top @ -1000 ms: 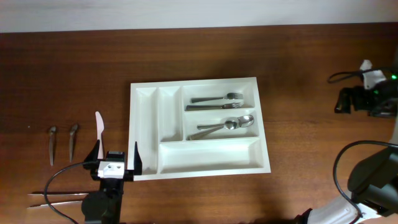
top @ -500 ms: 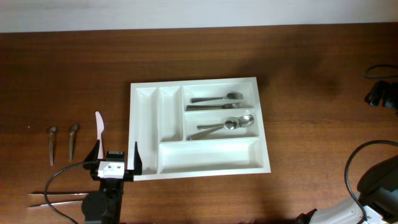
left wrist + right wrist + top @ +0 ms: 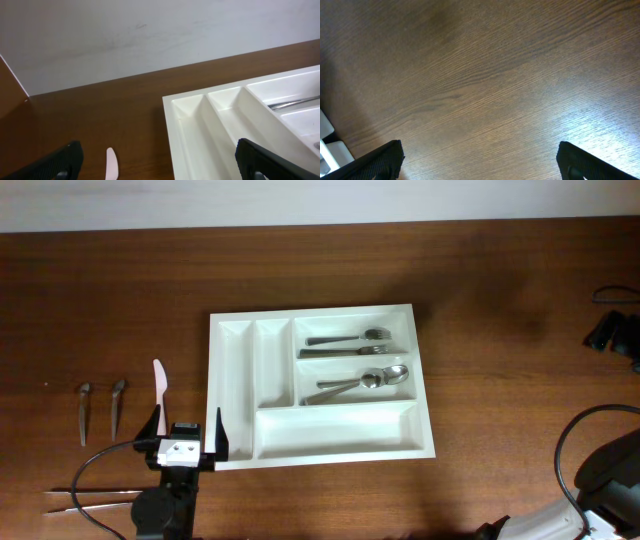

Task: Pack container
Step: 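Move the left gripper over the metal tongs on the left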

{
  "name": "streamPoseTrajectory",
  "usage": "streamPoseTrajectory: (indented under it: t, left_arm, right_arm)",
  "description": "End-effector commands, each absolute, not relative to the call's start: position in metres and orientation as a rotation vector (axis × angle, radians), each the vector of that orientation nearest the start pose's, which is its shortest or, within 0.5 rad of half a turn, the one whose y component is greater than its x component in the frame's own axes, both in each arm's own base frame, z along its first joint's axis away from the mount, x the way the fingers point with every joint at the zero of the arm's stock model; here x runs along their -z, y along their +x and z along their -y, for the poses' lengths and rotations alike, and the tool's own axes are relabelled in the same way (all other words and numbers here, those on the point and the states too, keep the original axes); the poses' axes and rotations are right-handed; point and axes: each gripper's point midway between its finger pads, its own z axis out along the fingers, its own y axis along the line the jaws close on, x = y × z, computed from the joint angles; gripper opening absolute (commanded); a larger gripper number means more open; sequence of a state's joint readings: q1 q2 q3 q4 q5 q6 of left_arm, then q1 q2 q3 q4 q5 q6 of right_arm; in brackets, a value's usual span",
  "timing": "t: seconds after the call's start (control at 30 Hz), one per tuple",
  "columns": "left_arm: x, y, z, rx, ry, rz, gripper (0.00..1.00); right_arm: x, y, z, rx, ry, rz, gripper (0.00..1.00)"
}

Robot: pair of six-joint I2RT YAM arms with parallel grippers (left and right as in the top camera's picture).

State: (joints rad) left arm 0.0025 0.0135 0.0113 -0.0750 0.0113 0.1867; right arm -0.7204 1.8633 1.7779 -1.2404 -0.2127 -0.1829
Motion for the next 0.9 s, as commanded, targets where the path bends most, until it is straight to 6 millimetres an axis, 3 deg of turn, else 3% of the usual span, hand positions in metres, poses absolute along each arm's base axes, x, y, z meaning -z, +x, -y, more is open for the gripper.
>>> streamPoseTrajectory:
  t: [0.0,0.23,0.33,0.47,0.6,0.67,0.77,0.87]
  left_arm:
    - [-0.157,0.246,0.002,-0.124,0.161,-1.642,0.99]
    - [-0.163,0.246,0.002,-0.103,0.132,-1.621,0.99]
    - [-0.199,0.244,0.002,0.034,-0.011,-1.500,0.99]
    - [-0.241,0.236,0.001,0.063,-0.041,-1.443,0.99]
    - [-0.244,0.230,-0.022,-0.003,-0.204,-1.609,0.99]
    - [-0.252,0.231,-0.023,-0.016,-0.211,-1.686,0.99]
    - [-0.277,0.237,0.007,0.135,-0.081,-1.726,0.99]
    - [-0.279,0.237,0.049,0.333,0.125,-1.757,0.99]
  right_arm:
    - [-0.177,0.327,0.236,-0.127,0.716,-2.716,0.99]
    - [-0.177,0.327,0.236,-0.127,0.716,-2.716,0.99]
    - [-0.177,0.327,0.236,-0.127,0.717,-2.716,0.99]
    - [-0.177,0.327,0.236,-0.127,0.717,-2.716,0.99]
    - [-0.177,0.327,0.236,-0.127,0.716,-2.716,0.99]
    - [-0.177,0.327,0.236,-0.127,0.716,-2.716,0.99]
    - [-0.177,0.327,0.236,-0.127,0.717,-2.716,0.99]
    - [-0.177,0.327,0.236,-0.127,0.717,-2.716,0.99]
